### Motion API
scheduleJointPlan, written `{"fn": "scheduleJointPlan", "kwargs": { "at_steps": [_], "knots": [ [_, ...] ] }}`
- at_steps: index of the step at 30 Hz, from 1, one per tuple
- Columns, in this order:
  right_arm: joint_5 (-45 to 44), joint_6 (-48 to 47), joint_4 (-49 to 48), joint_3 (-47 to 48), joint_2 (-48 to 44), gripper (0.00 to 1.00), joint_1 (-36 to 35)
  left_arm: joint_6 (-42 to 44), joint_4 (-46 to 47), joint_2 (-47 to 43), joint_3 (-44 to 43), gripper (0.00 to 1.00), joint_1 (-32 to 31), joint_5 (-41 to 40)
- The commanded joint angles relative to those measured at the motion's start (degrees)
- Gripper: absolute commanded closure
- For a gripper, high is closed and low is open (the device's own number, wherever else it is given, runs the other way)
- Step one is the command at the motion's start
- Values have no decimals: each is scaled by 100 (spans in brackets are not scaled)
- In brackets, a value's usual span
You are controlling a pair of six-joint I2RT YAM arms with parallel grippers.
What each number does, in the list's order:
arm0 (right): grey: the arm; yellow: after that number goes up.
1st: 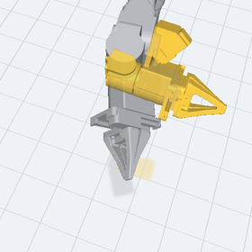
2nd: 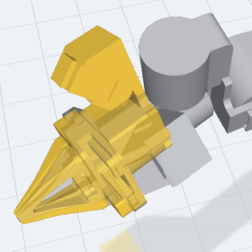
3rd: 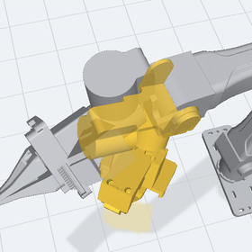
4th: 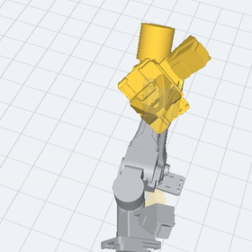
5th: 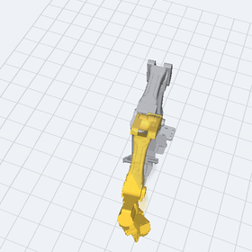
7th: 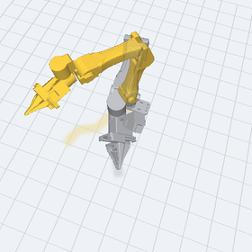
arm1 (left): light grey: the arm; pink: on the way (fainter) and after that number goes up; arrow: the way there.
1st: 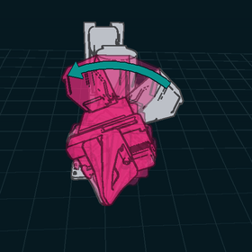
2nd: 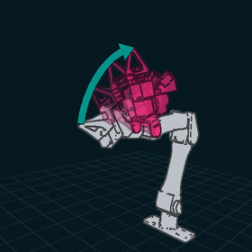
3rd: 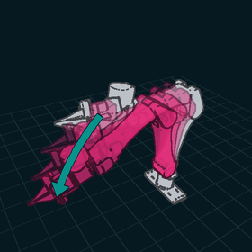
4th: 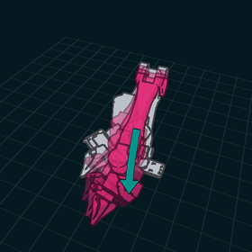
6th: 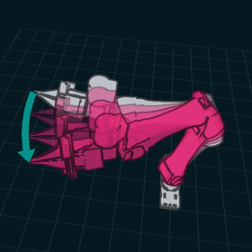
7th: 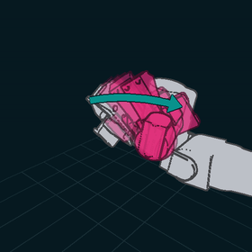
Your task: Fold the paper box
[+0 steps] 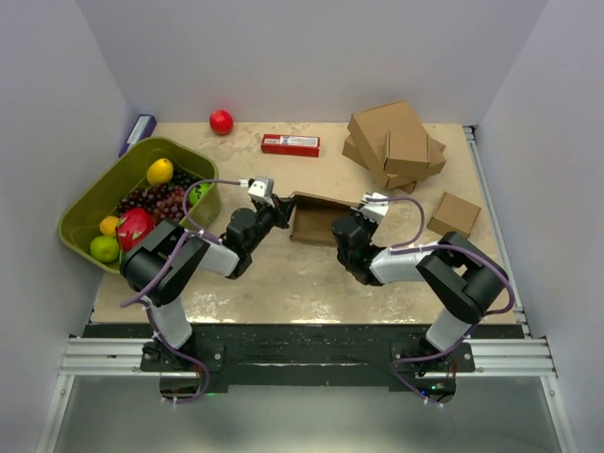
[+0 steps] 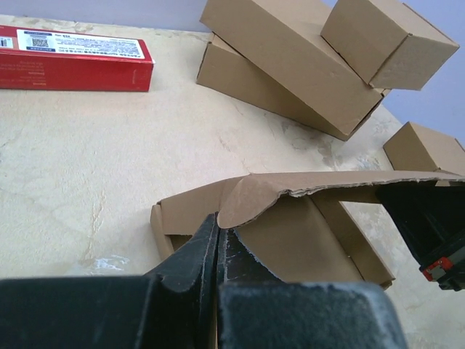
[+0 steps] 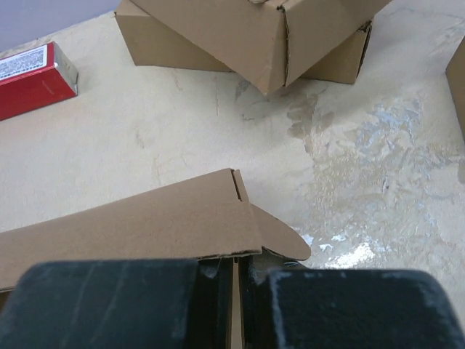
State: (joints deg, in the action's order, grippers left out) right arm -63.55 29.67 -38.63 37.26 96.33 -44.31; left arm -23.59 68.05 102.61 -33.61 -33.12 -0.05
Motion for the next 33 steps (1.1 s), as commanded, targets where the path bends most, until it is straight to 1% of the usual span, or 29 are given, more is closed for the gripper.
{"fn": "scheduleJointPlan", "kwargs": {
  "at_steps": [1,5,16,21,26,33],
  "knots": [
    [44,662,497,-105,17,100,-130,-304,-46,-57,-31,100,-238,339],
    [-35,751,646,-78,70,100,-156,-347,-108,-57,-146,100,-265,348],
    [-35,839,690,-61,184,100,-183,-567,-20,128,-392,100,-440,340],
    [-35,874,717,-52,210,100,-183,-778,-99,154,-436,100,-493,217],
    [-44,909,734,-52,219,100,-183,-1138,85,295,-410,100,-520,225],
    [-35,970,769,-43,228,100,-183,-1288,-81,260,-629,100,-590,190]
  ]
}}
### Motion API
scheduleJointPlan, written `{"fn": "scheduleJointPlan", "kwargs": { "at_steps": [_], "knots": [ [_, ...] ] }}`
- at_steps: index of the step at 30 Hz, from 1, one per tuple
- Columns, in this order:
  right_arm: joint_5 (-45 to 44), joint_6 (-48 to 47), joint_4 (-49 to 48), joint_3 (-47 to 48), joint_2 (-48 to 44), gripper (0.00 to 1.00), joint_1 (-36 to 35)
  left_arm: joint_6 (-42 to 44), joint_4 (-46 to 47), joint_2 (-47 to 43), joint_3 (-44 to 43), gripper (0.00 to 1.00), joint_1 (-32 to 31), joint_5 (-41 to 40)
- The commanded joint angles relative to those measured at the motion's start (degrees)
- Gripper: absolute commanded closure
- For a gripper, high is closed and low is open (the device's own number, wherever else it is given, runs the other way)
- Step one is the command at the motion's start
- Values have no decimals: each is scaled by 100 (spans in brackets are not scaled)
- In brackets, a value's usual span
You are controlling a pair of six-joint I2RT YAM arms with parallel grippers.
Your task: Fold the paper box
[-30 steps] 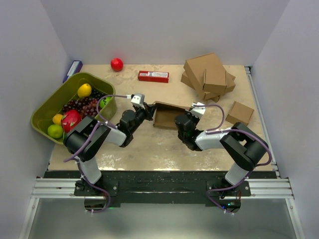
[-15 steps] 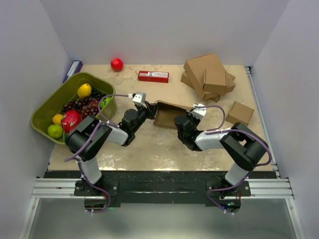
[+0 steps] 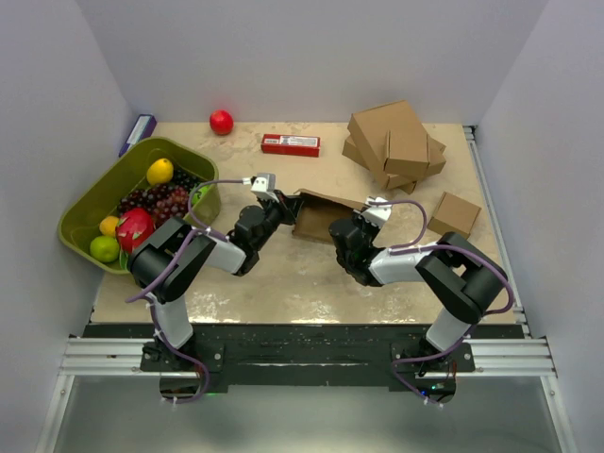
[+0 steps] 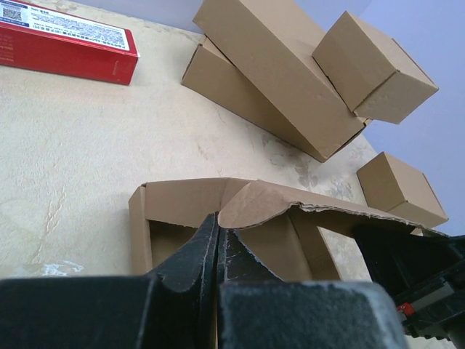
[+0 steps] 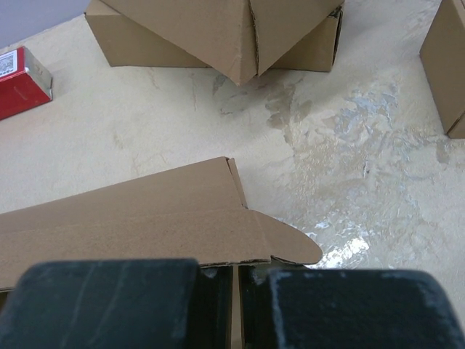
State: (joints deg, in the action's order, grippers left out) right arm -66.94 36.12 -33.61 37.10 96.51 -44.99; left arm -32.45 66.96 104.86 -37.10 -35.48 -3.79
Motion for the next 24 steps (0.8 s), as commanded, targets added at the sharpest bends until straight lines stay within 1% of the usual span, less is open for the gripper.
{"fn": "scheduleJointPlan", "kwargs": {
  "at_steps": [1,6,9,13,17,21,24],
  "knots": [
    [304,334,284,-28,219,100,-115,-411,2,43,-289,100,-371,555],
    [313,396,381,16,210,100,-115,-772,45,78,-324,100,-363,581],
    [313,422,416,8,210,100,-124,-693,-25,87,-377,100,-363,660],
    [260,501,565,-1,175,100,-115,-193,-455,-9,-315,100,-319,424],
    [129,598,767,-19,131,100,-115,422,-1121,-211,-280,100,-301,-172],
    [146,449,663,-142,35,100,-115,792,-1457,-369,-298,100,-231,-438],
    [155,343,566,-221,-27,100,-115,968,-1545,-431,-315,93,-126,-403]
  ]
}}
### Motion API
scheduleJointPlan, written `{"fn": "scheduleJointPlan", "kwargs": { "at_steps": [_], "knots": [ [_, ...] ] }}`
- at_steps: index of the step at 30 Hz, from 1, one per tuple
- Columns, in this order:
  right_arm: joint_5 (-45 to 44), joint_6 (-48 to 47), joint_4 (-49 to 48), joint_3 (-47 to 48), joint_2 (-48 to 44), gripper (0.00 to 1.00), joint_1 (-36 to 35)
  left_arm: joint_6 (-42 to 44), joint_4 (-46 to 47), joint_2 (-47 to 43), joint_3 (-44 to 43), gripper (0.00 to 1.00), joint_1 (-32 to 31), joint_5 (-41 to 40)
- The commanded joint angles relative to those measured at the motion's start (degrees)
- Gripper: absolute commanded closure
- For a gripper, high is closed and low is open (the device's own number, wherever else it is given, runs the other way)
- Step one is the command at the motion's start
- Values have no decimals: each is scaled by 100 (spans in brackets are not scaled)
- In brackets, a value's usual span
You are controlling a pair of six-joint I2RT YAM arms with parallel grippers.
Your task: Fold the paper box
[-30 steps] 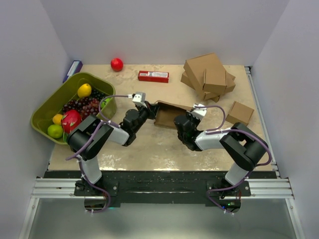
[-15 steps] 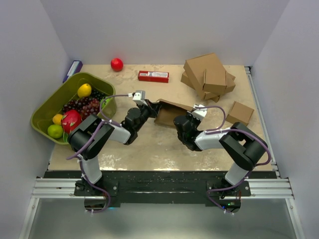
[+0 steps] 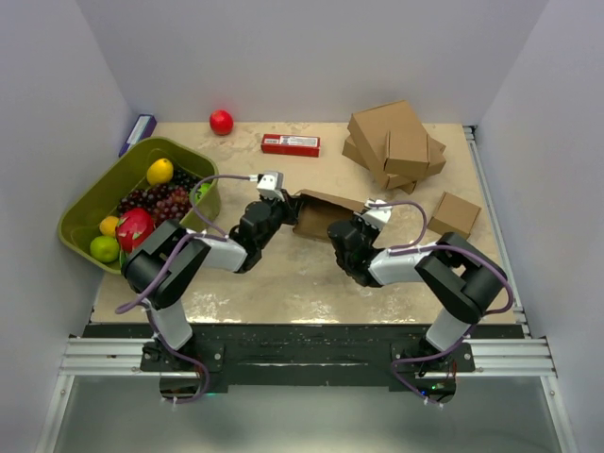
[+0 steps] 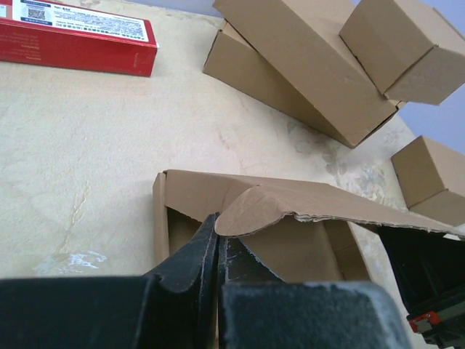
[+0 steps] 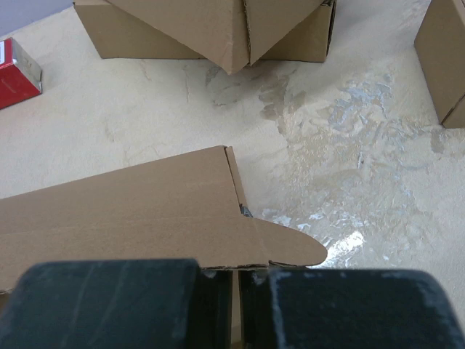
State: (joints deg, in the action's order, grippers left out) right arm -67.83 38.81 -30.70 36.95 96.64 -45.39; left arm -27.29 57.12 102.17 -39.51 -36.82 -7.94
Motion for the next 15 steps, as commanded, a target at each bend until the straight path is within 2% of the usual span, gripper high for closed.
{"fn": "scheduleJointPlan", "kwargs": {
  "at_steps": [1,3,4,6,7,10,15],
  "knots": [
    [262,40,179,-223,-57,100,-76,513,-553,-188,-66,87,43,47],
    [314,-92,64,-311,-101,100,-76,575,-404,-224,4,79,183,240],
    [367,-145,-75,-337,-119,100,-76,610,-352,-259,30,72,236,310],
    [428,-277,-173,-408,-154,100,-67,707,-176,-294,101,65,411,609],
    [472,-329,-304,-434,-172,100,-76,768,-106,-312,127,58,482,740],
    [560,-549,-472,-496,-198,100,-84,821,132,-329,206,48,789,1382],
    [710,-699,-499,-513,-304,100,-76,1128,510,-224,119,40,1124,2665]
  ]
}}
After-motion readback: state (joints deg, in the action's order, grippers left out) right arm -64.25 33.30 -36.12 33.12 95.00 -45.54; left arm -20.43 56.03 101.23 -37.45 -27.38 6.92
